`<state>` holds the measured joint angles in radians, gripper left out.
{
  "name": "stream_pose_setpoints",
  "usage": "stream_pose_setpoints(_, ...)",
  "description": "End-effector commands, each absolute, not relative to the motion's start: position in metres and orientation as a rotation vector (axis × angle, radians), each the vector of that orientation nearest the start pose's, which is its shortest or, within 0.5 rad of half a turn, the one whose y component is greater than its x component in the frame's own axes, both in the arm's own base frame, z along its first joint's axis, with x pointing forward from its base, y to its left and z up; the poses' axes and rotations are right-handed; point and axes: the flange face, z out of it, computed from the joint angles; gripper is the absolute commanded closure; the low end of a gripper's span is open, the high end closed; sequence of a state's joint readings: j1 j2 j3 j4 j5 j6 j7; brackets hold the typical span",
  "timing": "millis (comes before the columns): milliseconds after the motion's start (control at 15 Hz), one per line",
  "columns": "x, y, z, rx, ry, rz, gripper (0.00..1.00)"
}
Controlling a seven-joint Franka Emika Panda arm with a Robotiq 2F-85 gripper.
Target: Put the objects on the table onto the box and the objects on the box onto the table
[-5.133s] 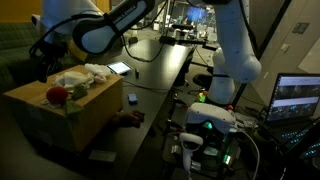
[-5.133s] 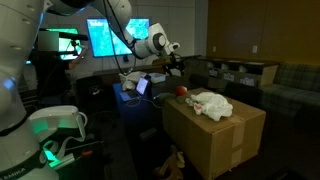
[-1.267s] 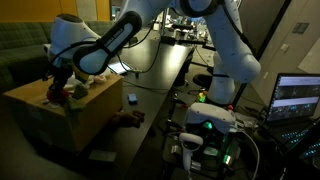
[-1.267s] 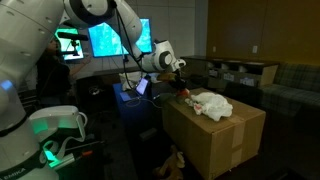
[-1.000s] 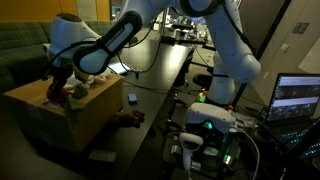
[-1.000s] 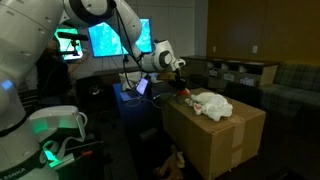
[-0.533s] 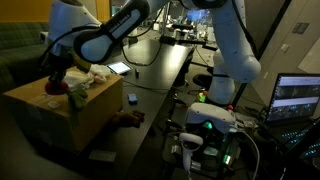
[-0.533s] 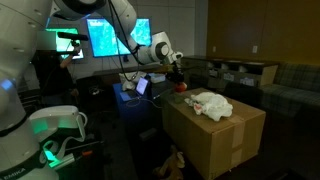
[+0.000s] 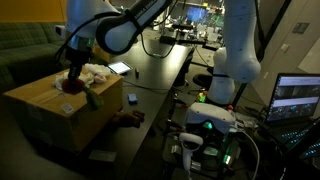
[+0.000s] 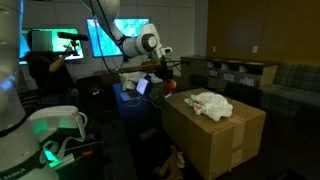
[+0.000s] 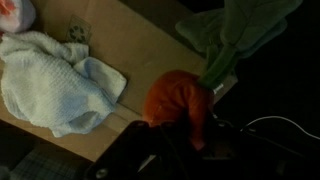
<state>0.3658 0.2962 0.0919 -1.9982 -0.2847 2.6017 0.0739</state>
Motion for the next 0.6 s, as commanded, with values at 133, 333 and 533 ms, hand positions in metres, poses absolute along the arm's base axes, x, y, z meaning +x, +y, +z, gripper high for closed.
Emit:
stream_pose_setpoints(133, 0.497, 0.251, 0.327, -3.028, -0.969, -0.465, 0.97)
stream_pose_setpoints(333, 0.47, 0.236, 0.302, -3.034, -0.994, -0.381, 0.97)
stream_pose_setpoints(533, 0.452, 0.221, 0.272, -3.054, -0.98, -0.357, 0.97)
